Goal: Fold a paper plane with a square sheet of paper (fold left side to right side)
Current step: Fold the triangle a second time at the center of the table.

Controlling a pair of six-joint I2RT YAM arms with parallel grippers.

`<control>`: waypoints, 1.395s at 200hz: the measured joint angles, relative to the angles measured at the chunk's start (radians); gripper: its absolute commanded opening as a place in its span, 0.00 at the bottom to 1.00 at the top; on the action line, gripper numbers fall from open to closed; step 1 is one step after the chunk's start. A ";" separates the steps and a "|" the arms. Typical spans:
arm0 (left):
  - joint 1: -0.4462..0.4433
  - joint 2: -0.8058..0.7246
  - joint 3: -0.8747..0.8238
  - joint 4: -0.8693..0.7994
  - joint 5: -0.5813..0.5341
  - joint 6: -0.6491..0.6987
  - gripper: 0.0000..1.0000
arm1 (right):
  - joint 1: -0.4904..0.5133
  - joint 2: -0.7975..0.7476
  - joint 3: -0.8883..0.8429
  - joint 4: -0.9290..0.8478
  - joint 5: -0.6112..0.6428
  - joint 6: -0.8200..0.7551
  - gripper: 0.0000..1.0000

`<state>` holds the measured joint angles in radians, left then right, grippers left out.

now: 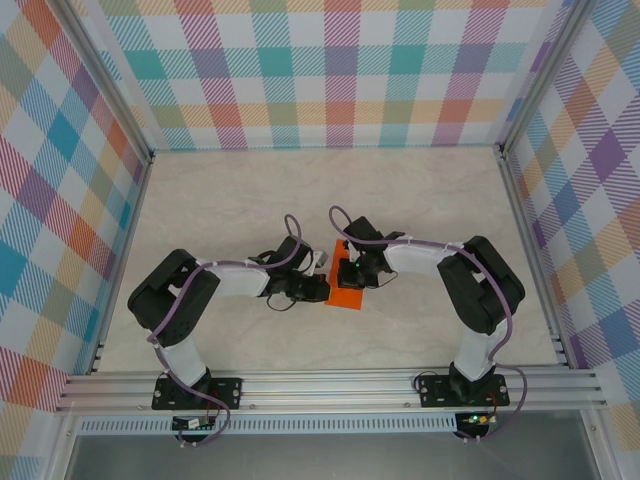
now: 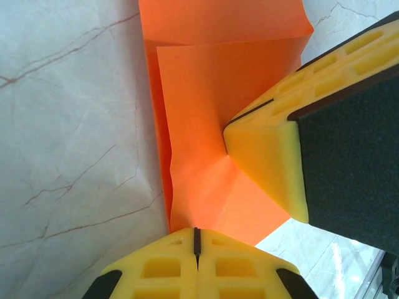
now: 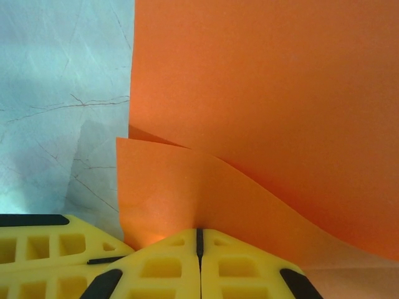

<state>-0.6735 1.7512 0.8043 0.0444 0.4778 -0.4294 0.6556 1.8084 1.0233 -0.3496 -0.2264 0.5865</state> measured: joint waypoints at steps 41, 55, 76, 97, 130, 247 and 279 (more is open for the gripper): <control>0.001 0.000 0.006 -0.019 -0.010 0.030 0.01 | -0.001 -0.015 0.002 -0.010 -0.030 0.000 0.03; -0.001 -0.001 0.010 -0.027 -0.018 0.037 0.01 | -0.001 -0.028 0.003 -0.011 -0.048 0.003 0.03; -0.008 -0.003 0.016 -0.040 -0.034 0.046 0.01 | 0.006 -0.034 0.003 -0.010 -0.071 0.008 0.03; -0.019 -0.004 0.024 -0.054 -0.057 0.052 0.00 | 0.021 -0.034 0.003 -0.010 -0.080 0.018 0.03; -0.034 -0.004 0.043 -0.090 -0.092 0.053 0.00 | 0.027 -0.024 0.005 -0.011 -0.077 0.026 0.03; -0.071 -0.004 0.072 -0.142 -0.184 0.055 0.00 | 0.014 0.021 0.032 -0.060 -0.021 -0.001 0.03; -0.071 -0.004 0.072 -0.142 -0.185 0.055 0.00 | -0.011 0.021 0.032 -0.068 -0.027 -0.018 0.04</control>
<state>-0.7448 1.7473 0.8761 -0.0978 0.2932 -0.3740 0.6449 1.8294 1.0550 -0.4179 -0.2535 0.5690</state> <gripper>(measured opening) 0.043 0.046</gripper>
